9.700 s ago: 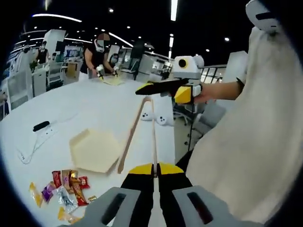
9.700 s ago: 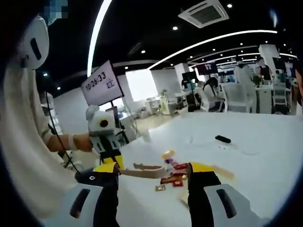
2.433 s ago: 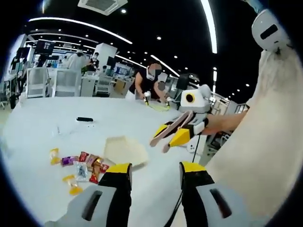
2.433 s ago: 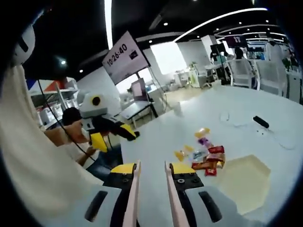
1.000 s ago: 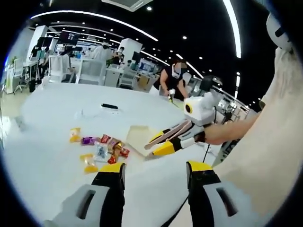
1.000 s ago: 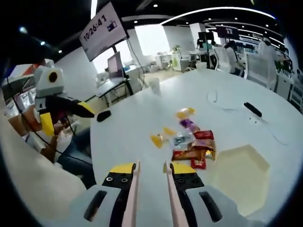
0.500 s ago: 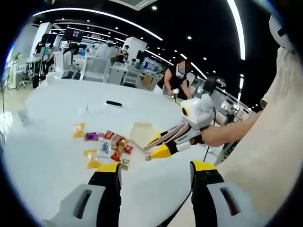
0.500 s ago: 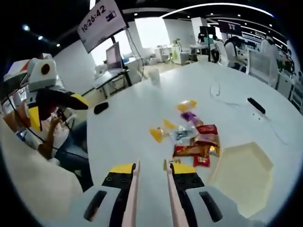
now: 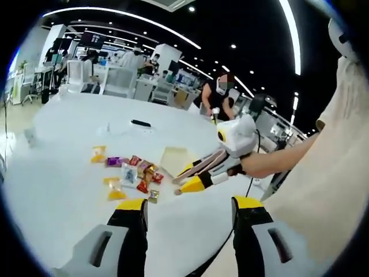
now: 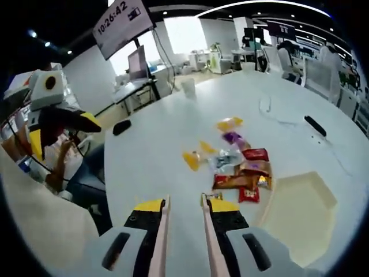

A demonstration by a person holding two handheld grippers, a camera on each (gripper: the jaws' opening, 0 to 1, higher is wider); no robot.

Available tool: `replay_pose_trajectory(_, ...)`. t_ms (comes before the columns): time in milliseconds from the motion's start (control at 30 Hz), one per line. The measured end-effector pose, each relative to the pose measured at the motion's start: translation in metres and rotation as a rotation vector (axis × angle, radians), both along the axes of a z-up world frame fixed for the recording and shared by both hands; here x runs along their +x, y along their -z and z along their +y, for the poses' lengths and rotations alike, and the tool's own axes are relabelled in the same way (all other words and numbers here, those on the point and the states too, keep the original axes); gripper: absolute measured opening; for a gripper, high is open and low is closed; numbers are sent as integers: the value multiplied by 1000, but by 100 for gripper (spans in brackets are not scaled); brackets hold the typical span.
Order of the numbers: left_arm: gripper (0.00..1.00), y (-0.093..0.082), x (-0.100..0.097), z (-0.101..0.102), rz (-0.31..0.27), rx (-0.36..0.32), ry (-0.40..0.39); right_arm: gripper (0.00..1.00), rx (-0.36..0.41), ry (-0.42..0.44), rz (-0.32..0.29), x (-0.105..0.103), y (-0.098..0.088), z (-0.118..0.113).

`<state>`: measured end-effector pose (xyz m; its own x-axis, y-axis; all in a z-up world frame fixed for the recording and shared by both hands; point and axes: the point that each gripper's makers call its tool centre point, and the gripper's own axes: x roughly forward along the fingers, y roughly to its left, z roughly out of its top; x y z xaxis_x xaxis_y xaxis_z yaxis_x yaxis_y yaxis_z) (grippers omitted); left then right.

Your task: Place the target food into the container with the food tongs after gripping and lifting it, then release it inside without dropping or visibly crushing the food.

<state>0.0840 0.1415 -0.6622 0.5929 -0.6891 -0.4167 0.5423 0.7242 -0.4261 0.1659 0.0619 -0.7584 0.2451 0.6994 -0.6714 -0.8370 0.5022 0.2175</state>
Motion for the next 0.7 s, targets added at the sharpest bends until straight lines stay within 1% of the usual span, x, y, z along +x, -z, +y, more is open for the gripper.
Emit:
replay_pose_trajectory(333, 58, 5, -1, 8, 14, -11, -14, 28, -21, 12, 22, 2, 10, 4)
replay_pose_trajectory(533, 57, 7, 1, 9, 20, -11, -9, 28, -51, 31, 20, 8, 18, 3)
replay_pose_trajectory(700, 57, 8, 5, 13, 24, -9, -9, 28, -68, 25, 31, 10, 25, 7)
